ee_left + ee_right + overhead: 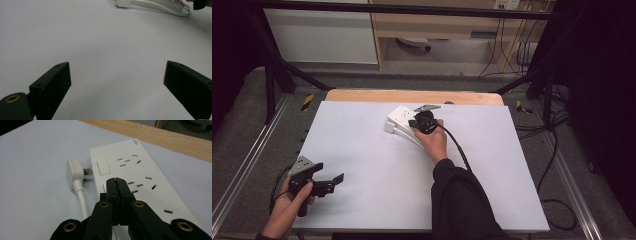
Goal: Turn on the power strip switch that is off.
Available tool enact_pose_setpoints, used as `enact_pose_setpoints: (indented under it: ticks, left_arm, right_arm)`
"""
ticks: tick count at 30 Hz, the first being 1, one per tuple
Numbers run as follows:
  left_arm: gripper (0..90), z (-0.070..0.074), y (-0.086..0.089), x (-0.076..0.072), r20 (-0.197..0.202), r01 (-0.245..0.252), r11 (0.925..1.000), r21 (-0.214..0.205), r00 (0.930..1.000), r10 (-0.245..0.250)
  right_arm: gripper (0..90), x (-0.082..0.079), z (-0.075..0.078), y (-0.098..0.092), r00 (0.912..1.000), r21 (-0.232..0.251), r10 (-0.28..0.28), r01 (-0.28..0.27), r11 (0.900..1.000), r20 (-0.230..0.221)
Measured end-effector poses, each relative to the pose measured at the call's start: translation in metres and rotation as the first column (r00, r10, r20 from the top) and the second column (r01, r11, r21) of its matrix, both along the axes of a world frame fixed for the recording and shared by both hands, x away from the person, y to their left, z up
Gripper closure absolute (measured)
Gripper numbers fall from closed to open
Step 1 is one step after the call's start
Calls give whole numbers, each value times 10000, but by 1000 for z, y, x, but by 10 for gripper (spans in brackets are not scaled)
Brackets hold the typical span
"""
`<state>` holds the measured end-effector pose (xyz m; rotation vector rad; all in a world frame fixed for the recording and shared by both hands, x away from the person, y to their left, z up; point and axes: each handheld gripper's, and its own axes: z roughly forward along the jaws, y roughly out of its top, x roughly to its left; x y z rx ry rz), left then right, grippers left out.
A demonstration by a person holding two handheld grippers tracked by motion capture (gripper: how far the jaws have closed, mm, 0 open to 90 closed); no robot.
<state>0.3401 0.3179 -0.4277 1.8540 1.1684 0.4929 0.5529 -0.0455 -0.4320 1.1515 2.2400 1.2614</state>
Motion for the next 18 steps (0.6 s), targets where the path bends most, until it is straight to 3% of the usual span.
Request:
enact_pose_setpoints:
  ticks: [18]
  left_arm:
    - [75, 0, -2, 0, 11, 87, 9999, 128, 10000, -87]
  right_arm:
    - [900, -7, 28, -7, 9997, 91, 106, -108, 9999, 230]
